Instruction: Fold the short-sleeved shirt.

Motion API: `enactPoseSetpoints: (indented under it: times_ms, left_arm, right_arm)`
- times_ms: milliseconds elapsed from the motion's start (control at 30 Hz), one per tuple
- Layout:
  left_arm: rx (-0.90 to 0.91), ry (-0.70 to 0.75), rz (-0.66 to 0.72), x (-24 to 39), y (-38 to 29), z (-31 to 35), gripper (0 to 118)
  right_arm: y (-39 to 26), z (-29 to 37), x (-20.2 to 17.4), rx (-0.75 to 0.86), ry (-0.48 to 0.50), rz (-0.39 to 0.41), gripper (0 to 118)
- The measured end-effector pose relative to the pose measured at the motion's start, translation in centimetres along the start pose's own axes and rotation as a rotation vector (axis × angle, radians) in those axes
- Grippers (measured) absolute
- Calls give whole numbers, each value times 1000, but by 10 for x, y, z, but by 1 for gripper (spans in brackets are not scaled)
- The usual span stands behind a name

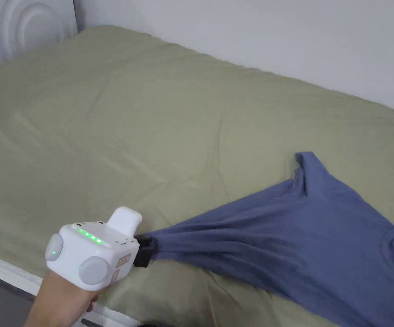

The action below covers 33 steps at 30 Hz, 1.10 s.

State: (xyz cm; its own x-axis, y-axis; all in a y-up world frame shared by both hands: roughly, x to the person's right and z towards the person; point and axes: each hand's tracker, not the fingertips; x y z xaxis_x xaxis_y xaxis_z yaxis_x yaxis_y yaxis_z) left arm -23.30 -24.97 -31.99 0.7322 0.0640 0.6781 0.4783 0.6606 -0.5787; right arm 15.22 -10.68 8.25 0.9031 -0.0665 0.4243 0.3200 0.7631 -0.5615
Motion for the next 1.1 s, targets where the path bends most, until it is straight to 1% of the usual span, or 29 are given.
enactPoseSetpoints:
  times_ms: [33,67,100,167,200,267,300,367,467,500,533,567,600,633,667,700,733,800,900,933,967,1000,1033,1067,1100]
  left_arm:
    - [9,17,-3,6,-3,-2,23]
    - [30,41,-17,21,-2,10,17]
    - [30,42,-14,22,-2,12,9]
    - [33,-4,70,19,0,17,2]
    - [48,2,101,13,1,21,2]
    - [72,-39,142,16,4,34,2]
    - [78,-26,132,21,5,41,2]
    - [69,-46,111,22,12,48,2]
    - [81,-49,101,35,19,63,2]
    - [81,-52,107,37,21,66,2]
    - [84,-46,112,39,24,68,2]
    - [85,-45,116,40,26,69,2]
    - [85,-44,120,40,29,70,2]
    - [85,-39,125,41,31,70,2]
    - [82,-29,132,42,34,70,2]
    - [79,-25,134,42,36,70,2]
    - [73,-20,134,43,40,70,2]
    - [61,-8,137,42,44,67,2]
    - [45,8,146,40,50,61,2]
    - [42,9,146,38,52,58,2]
    - [37,13,150,37,53,55,2]
    - [32,2,153,35,54,53,2]
    - [30,-2,163,34,57,50,2]
    - [35,-18,168,34,59,48,2]
    - [40,-15,173,34,61,46,2]
  right_arm:
    - [5,-3,1,2,-4,4,2]
    - [11,-7,2,2,-3,15,2]
    - [18,-12,3,1,-3,32,2]
    - [35,-29,5,-15,-5,92,2]
    - [43,-38,6,-18,-7,120,2]
    - [67,-69,11,-24,-7,170,2]
    - [80,-85,14,-29,-10,186,2]
    - [113,-129,22,-32,-20,251,3]
    - [163,-205,34,-55,-37,290,4]
    - [176,-230,37,-60,-41,298,6]
    - [192,-255,36,-68,-45,313,24]
    - [204,-282,39,-77,-40,333,52]
    - [214,-307,41,-93,-18,351,88]
    - [222,-338,45,-154,-2,363,117]
    - [228,-366,50,-186,-16,364,118]
    - [233,-383,51,-164,-30,364,118]
    - [238,-402,54,-179,-33,363,118]
    - [241,-440,65,-221,-40,334,118]
    - [235,-476,75,-278,-36,299,117]
    - [230,-481,74,-324,-52,286,100]
    - [224,-480,74,-365,-7,260,80]
    - [220,-473,73,-338,79,221,65]
    - [215,-459,67,-266,61,218,16]
    - [218,-437,61,-251,90,212,2]
    - [214,-432,59,-302,140,191,2]
